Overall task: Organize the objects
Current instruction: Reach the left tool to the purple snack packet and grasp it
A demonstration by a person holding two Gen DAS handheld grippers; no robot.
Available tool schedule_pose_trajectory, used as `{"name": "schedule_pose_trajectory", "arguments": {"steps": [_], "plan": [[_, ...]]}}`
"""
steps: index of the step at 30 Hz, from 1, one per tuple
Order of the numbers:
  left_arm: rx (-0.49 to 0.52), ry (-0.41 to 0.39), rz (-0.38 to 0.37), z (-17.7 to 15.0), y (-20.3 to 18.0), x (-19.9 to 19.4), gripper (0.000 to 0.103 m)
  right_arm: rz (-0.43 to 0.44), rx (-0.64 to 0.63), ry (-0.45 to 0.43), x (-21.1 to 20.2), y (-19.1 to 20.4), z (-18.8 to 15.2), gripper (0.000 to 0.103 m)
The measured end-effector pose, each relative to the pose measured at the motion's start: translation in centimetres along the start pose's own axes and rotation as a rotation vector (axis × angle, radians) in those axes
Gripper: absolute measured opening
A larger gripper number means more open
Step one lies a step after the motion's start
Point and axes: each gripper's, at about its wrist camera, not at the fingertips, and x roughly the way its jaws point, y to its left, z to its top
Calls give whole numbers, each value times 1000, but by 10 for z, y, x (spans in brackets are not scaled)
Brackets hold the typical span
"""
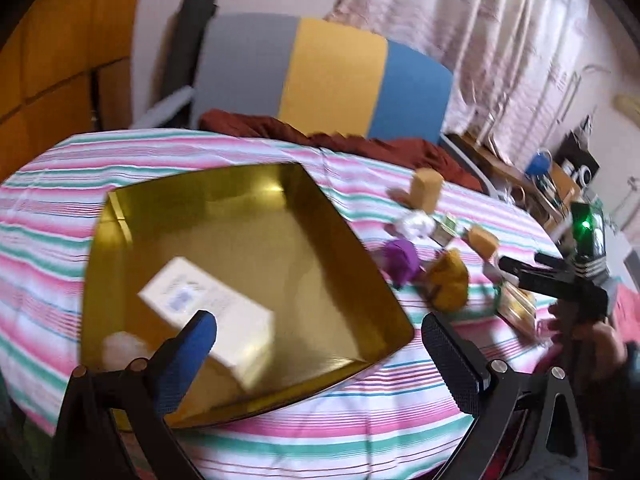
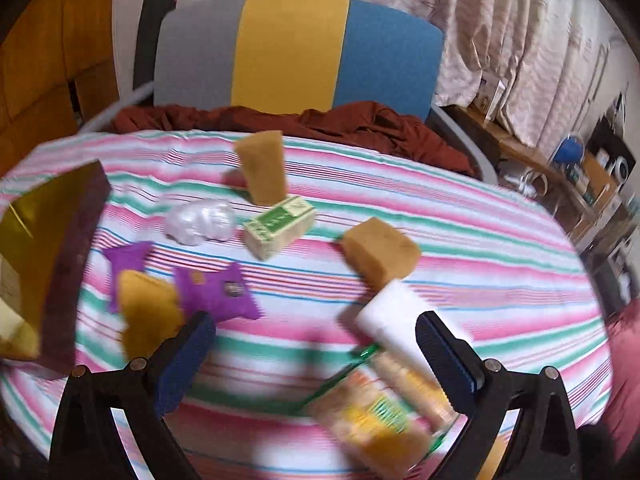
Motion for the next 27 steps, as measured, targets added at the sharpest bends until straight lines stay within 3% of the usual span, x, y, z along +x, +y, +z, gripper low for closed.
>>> {"name": "schedule_pose_trajectory", "arguments": {"steps": [4,10,16,18,21,27], "plan": [[18,50,-25,16,-24,16,103,68,-41,55,19,4,-5,102],[-19,138,-127,47,-51,45,102,42,-103,190,48,15,-16,102],[-106,237,-261,71,-70,83,102,76,3,185,42,-6,-14,102],[-148,287,-282,77,-75,100,93,85,25,169,38,-10,-12,102],[-186,362,-261,82,-78,126,76,98,29,149,34,-10,-11,102],[-201,446,-206,81,-90,163,68,112,10,131,32,-5,-7,102]]}}
